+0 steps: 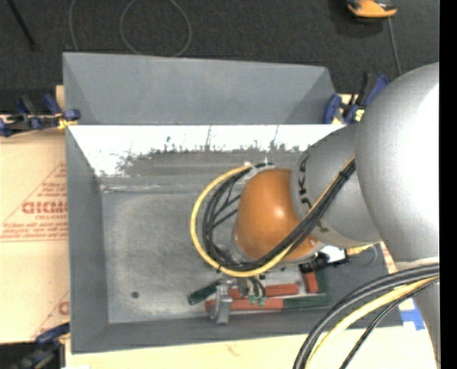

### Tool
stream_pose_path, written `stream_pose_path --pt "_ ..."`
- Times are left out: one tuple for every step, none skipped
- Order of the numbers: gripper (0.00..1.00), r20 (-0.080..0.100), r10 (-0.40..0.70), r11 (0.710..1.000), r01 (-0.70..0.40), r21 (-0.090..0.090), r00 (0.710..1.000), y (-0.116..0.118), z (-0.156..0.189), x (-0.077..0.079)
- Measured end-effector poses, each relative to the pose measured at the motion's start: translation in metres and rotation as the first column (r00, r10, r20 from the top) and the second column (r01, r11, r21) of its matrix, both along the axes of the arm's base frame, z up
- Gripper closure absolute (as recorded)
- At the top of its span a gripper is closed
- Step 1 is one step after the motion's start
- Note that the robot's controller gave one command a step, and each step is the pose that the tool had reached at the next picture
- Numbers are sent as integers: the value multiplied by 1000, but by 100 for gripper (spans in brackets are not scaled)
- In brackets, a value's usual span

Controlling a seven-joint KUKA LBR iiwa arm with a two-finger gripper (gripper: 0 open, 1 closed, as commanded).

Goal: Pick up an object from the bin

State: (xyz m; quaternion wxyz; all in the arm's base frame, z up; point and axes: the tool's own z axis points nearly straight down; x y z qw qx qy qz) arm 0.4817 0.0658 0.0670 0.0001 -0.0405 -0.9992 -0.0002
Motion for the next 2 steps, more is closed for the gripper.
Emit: stream_pose_path --pt "100 3 -1 1000 1 1 1000 1 5 1" --pt "100 12 13 1000 -13 2 1000 -12 200 2"
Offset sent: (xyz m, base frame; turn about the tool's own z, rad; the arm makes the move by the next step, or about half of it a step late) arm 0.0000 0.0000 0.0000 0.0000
